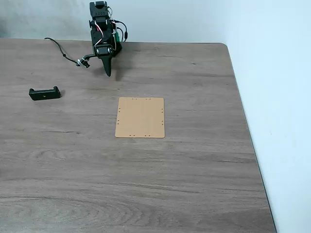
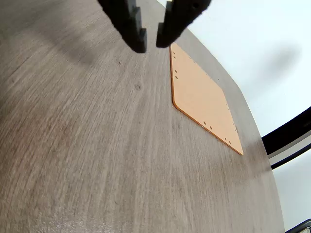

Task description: Grasp a black block and then place it on the board.

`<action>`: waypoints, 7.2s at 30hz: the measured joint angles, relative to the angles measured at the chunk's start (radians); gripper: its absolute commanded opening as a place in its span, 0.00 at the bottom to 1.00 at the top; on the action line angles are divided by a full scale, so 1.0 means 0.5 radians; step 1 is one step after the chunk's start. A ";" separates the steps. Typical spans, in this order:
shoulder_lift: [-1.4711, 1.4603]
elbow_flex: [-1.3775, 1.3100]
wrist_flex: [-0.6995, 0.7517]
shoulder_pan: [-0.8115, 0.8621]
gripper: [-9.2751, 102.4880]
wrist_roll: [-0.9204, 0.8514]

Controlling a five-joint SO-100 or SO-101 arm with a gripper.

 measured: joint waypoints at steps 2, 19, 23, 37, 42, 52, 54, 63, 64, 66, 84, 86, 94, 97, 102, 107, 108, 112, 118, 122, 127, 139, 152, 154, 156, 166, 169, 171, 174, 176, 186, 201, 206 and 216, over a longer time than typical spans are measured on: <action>0.000 0.000 0.000 0.000 0.08 0.000; 0.000 0.000 0.000 0.000 0.08 0.000; 0.000 0.000 0.000 0.000 0.08 0.000; 0.000 0.000 0.000 0.000 0.08 0.000; 0.000 0.000 0.000 0.000 0.08 0.000; 0.000 0.000 0.000 0.000 0.08 0.000; 0.000 0.000 0.000 0.000 0.08 0.000; 0.000 0.000 0.000 0.000 0.08 0.000; 0.000 0.000 0.000 0.000 0.08 0.000; 0.000 0.000 0.000 0.000 0.08 0.000; 0.000 0.000 0.000 0.000 0.08 -0.009; 0.000 0.000 0.000 0.006 0.08 -0.018; 0.000 0.000 0.000 -0.006 0.08 -0.034; 0.000 0.000 -0.031 -0.018 0.08 -0.089; 0.000 0.037 -0.123 0.052 0.08 -0.414; -0.230 -0.092 -0.110 0.160 0.08 -0.770; -0.291 -0.138 -0.104 0.172 0.08 -0.819; -0.617 -0.396 -0.089 0.261 0.11 -1.015; -1.095 -0.871 0.040 0.479 0.20 -1.236; -1.384 -1.193 0.107 0.666 0.24 -1.307; -1.736 -1.531 0.178 0.862 0.27 -1.387; -2.418 -1.988 0.181 1.298 0.30 -1.684; -2.933 -2.249 -0.040 1.694 0.30 -2.010; -2.982 -2.270 -0.092 1.709 0.30 -2.031; -3.040 -2.298 -0.135 1.730 0.30 -2.059; -3.362 -2.522 -0.242 1.736 0.30 -2.059; -3.436 -2.574 -0.261 1.736 0.30 -2.059; -3.479 -2.608 -0.276 1.736 0.30 -2.059; -3.550 -2.660 -0.298 1.730 0.30 -2.059; -3.596 -2.678 -0.313 1.721 0.30 -2.059; -3.832 -2.810 -0.350 1.694 0.29 -2.059; -4.004 -2.856 -0.430 1.694 0.12 -2.062; -4.041 -2.862 -0.482 1.703 0.09 -2.059; -4.050 -2.878 -0.515 1.730 0.09 -2.071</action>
